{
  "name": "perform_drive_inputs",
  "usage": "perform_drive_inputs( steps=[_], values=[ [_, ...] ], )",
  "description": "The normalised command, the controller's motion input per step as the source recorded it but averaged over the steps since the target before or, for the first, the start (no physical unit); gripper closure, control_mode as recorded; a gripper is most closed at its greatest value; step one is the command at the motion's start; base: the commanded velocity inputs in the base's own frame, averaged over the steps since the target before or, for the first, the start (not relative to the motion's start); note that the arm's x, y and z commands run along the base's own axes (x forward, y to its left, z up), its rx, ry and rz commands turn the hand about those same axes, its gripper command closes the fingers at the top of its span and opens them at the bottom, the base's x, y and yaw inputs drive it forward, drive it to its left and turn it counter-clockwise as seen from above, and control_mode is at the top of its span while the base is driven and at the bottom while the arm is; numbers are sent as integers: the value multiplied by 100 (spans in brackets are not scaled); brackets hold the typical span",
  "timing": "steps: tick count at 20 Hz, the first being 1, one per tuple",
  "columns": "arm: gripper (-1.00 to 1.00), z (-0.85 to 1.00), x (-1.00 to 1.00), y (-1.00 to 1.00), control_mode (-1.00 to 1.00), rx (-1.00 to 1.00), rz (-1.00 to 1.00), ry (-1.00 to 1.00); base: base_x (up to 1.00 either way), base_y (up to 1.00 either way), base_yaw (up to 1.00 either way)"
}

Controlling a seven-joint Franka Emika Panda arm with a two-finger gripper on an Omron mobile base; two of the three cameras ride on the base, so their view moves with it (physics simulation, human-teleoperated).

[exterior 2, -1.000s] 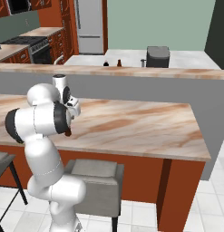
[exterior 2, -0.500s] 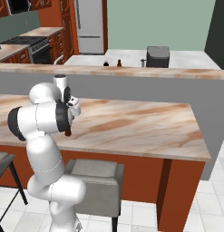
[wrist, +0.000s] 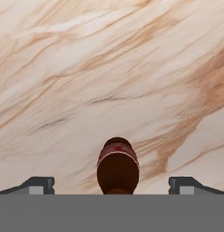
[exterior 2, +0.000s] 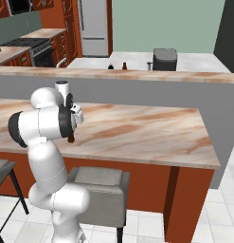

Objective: Place the large bottle from the dining counter next to the other large bottle outside the sink, and place the small bottle from the dining counter next to the other small bottle inside the sink.

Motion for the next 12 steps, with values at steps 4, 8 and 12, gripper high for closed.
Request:
perform_drive_inputs(
  steps=[4, 8, 12],
  values=[
    [-100, -4, -1, 0, -100, 0, 0, 1, 0, 0, 0],
    [-100, 0, 0, 0, -100, 0, 0, 0, 0, 0, 0],
    [-100, 0, 0, 0, -100, 0, 0, 0, 0, 0, 0]
  ],
)
